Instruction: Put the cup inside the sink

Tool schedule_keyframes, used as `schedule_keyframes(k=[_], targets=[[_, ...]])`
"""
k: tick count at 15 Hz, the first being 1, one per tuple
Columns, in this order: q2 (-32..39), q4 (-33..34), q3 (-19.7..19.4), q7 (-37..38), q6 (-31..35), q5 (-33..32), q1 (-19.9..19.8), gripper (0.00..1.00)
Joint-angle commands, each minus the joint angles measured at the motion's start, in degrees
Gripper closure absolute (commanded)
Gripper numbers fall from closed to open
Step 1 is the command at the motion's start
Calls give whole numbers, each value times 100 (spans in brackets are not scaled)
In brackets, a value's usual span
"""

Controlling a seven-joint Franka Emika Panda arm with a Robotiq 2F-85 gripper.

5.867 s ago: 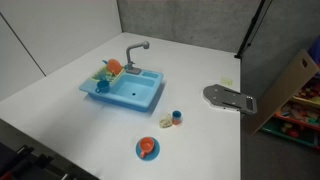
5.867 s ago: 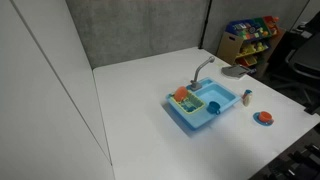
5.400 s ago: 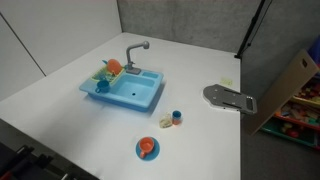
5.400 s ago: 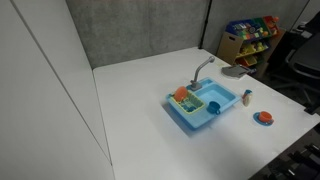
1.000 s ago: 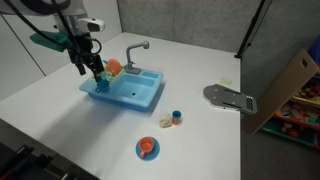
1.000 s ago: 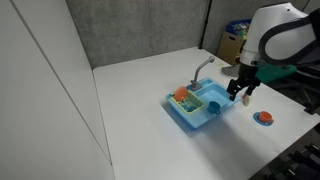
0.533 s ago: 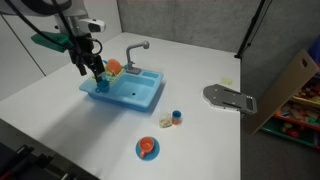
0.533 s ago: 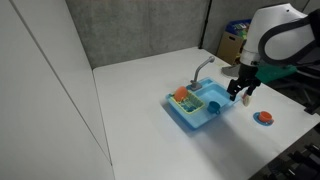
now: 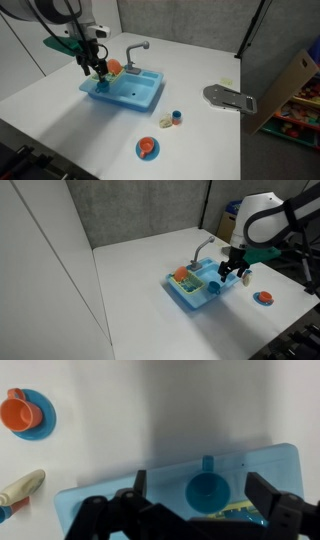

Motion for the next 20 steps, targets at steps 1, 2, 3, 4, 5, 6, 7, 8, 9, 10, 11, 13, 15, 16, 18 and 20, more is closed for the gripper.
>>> schedule_keyframes(k=[1, 2, 3, 4, 5, 6, 7, 8, 9, 10, 11, 13, 15, 16, 18, 20], targets=[[445, 452, 32, -230, 147, 223, 55, 0], [533, 530, 27, -238, 203, 217, 75, 0], [615, 611, 19, -221, 210, 207, 94, 0], [699, 676, -3, -179, 268, 173, 123, 0], [782, 744, -9, -175, 333, 168, 137, 0], [866, 806, -15, -173, 371, 163, 148, 0], [944, 872, -27, -154, 397, 146, 165, 0], [1037, 924, -45, -133, 432, 123, 181, 0], [1099, 963, -40, -158, 466, 135, 179, 0], [1174, 990, -28, -187, 532, 156, 174, 0], [1235, 1012, -13, -219, 586, 173, 168, 0], [1342, 1026, 31, -294, 733, 222, 147, 0], [1420, 993, 81, -371, 936, 260, 131, 0], [1446, 977, 96, -389, 999, 262, 136, 0], [1442, 906, 137, -450, 1123, 272, 140, 0], [1425, 850, 140, -456, 1225, 255, 169, 0]])
